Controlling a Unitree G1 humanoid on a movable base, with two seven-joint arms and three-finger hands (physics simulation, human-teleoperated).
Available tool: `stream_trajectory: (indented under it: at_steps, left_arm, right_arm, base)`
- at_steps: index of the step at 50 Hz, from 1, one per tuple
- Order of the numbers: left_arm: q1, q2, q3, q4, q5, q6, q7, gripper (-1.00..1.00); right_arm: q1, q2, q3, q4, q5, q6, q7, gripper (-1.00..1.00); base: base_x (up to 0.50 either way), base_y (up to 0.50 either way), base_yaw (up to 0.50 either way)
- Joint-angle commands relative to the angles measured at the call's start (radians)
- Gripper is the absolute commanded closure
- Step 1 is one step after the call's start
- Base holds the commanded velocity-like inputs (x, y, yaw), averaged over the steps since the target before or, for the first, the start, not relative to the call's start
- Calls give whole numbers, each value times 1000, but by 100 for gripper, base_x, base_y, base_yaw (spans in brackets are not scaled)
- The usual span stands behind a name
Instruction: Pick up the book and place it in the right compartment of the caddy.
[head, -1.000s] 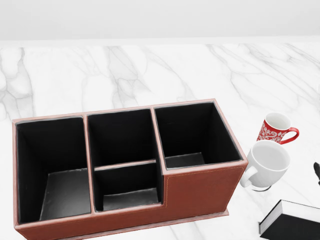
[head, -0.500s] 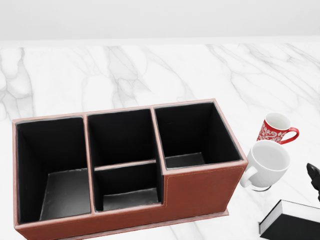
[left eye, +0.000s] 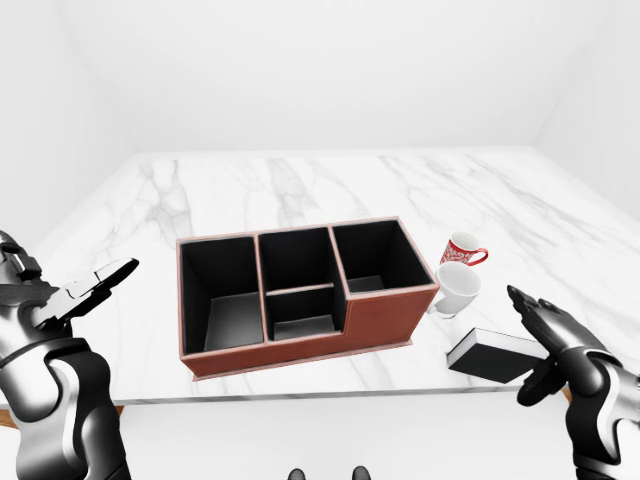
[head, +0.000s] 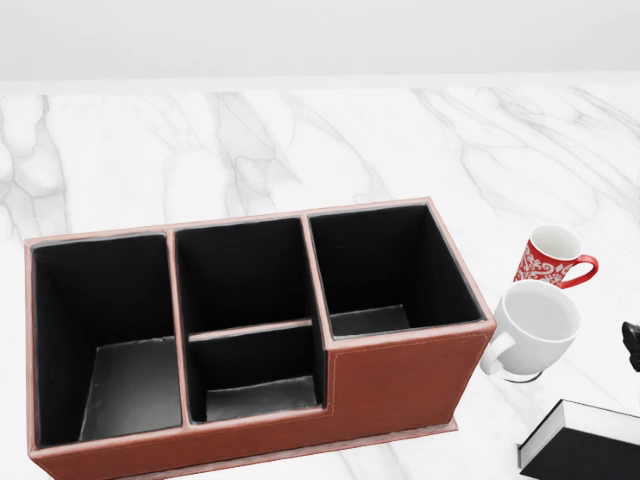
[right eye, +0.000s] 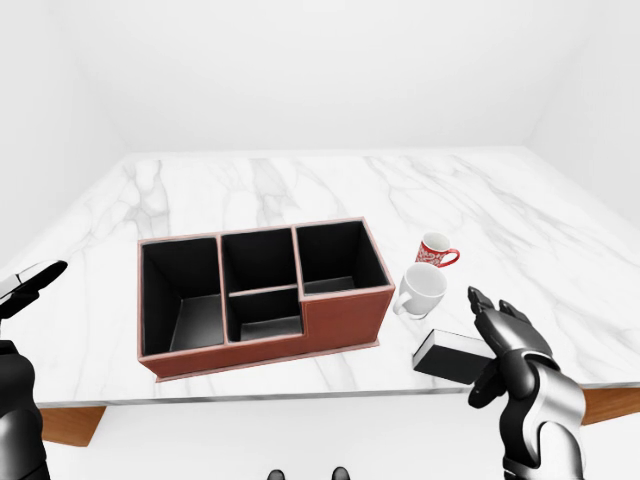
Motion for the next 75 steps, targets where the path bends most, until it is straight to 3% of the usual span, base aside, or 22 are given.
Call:
stream_trajectory:
  at_steps: [1, 23, 56, 58, 59, 60, 75]
  left_arm:
    - [0, 0, 0, 0, 0, 0, 0, -100]
    - [-1, 3, 2, -1, -4, 0, 2, -100]
    - [-3, 3, -1, 6, -2, 0, 2, -100]
    - [-3, 3, -1, 6, -1, 0, 2, -100]
    - [-3, 3, -1, 6, -2, 0, 2, -100]
    - [-3, 3, -1, 4, -2, 0, 3, -100]
    - [-3, 1, -2, 16, 1, 0, -2, -100]
  right_arm:
    - [-21, -4, 31, 49, -31, 0, 0, -100]
    - [-58, -16, 115, 168, -28, 0, -46, -100]
    - [-65, -36, 159, 319, 11, 0, -137, -100]
    - [-63, -36, 158, 312, 15, 0, -135, 44]
    - [-62, -36, 158, 311, 15, 0, -134, 85]
    - [-58, -35, 157, 303, 16, 0, -130, 100]
    - [-51, -29, 154, 277, 23, 0, -114, 100]
  base:
    - [0, 0, 0]
    - [0, 0, 0]
    - [0, 0, 0]
    - [0, 0, 0]
    - [0, 0, 0]
    - [0, 0, 0]
    - [0, 0, 0]
